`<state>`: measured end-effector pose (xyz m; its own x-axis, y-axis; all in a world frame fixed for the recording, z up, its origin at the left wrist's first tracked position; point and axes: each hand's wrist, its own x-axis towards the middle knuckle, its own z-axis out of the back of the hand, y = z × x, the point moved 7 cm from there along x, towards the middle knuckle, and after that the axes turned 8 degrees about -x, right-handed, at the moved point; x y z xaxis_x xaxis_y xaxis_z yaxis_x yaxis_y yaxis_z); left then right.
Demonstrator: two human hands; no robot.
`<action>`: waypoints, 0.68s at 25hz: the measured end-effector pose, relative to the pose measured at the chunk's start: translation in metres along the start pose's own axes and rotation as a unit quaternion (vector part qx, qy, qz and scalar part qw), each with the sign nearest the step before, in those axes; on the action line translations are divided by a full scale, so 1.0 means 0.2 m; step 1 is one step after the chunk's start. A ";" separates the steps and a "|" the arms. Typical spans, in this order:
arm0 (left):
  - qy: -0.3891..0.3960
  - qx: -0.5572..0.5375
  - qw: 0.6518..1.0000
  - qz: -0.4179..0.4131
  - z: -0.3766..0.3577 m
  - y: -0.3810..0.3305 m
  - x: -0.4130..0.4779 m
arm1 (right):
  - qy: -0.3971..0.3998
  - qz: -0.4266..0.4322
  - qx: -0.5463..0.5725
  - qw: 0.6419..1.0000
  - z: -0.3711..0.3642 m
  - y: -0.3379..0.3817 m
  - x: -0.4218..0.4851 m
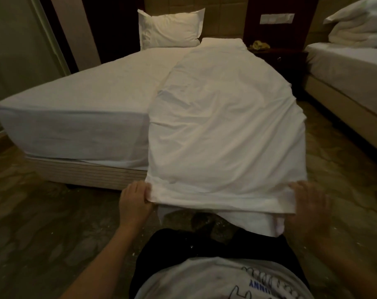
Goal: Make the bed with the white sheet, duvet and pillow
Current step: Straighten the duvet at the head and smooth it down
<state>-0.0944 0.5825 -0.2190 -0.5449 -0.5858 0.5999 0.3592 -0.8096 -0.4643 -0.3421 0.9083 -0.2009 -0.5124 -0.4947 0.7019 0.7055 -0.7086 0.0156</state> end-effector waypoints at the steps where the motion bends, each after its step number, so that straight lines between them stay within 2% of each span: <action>1: -0.009 -0.006 1.000 0.030 0.01 0.02 -0.01 | 0.025 -0.056 0.007 0.998 0.01 -0.08 -0.01; 2: -0.020 -0.009 0.999 0.039 0.03 0.03 -0.05 | 0.045 -0.099 0.027 0.994 0.02 -0.13 -0.01; 3: -0.028 -0.004 0.999 0.023 0.05 0.02 -0.09 | 0.055 -0.107 0.045 0.992 0.04 -0.16 -0.03; 7: -0.037 0.046 0.990 -0.130 0.17 0.01 -0.33 | -0.004 0.071 0.043 0.997 0.22 -0.07 -0.18; 11: -0.026 0.065 0.986 -0.150 0.14 0.01 -0.40 | -0.015 0.090 0.048 0.995 0.19 -0.08 -0.27; 13: -0.018 0.075 0.981 -0.176 0.17 -0.06 -0.41 | 0.007 0.111 0.065 0.992 0.16 -0.10 -0.31; 15: -0.027 0.075 0.978 -0.192 0.16 -0.06 -0.43 | 0.049 0.082 0.104 0.990 0.11 -0.15 -0.35; 17: -0.005 0.072 0.983 -0.166 0.11 -0.02 -0.45 | 0.097 -0.016 0.150 0.984 0.08 -0.19 -0.37</action>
<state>-0.0300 0.6371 -0.2580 -0.6434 -0.2871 0.7097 0.2657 -0.9531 -0.1447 -0.3237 0.9789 -0.2422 -0.6005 -0.5813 0.5491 0.7848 -0.5600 0.2655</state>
